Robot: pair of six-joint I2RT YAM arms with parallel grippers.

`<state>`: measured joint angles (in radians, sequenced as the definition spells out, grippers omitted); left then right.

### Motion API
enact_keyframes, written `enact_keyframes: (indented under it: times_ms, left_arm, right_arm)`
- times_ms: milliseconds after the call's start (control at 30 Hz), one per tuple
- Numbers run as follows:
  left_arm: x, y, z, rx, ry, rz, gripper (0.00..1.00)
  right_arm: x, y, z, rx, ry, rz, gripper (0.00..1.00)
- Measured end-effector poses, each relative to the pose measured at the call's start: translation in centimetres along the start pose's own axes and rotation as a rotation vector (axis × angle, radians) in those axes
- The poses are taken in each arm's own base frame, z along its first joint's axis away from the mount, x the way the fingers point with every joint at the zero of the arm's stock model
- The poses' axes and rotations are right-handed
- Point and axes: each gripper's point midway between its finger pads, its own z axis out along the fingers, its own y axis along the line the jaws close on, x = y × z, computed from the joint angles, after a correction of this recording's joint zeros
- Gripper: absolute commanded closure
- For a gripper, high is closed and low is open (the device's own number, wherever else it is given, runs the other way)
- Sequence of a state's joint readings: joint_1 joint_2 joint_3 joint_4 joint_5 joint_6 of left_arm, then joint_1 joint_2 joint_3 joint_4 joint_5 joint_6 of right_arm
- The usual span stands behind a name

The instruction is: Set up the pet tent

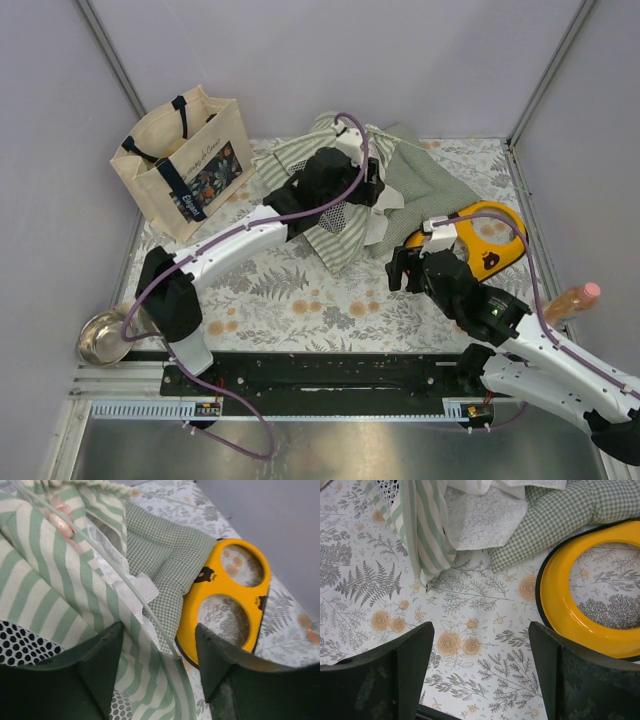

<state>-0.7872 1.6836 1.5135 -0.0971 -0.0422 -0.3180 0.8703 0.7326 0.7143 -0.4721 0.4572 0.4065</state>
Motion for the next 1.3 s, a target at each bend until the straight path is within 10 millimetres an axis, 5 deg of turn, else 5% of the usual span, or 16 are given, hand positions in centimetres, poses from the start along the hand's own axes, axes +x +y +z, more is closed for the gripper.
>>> enact_keyframes:
  times_ms: [233,500,767,1067,1300]
  left_arm:
    - [1.0,0.7,1.0,-0.184,0.058,0.049,1.0]
    - [-0.3,4.9,-1.2,-0.307,0.081,0.122,1.0]
    - [-5.5,7.6,-7.2,-0.277,0.019,0.215,1.0]
    - [-11.0,6.2,-15.0,-0.218,-0.152,0.313,1.0]
    - [-11.3,6.6,-15.6,-0.146,-0.18,0.416,1.0]
  right_arm:
    - [-0.1,-0.9,-1.1,0.022,-0.011,0.032,0.15]
    - [-1.9,-0.7,-2.1,0.018,-0.025,0.042,0.09]
    - [-10.4,2.8,-5.8,-0.115,-0.14,0.059,0.06]
    - [-20.0,6.0,-13.3,-0.337,-0.34,0.047,0.04]
    - [-22.5,5.3,-15.6,-0.337,-0.418,0.048,0.04]
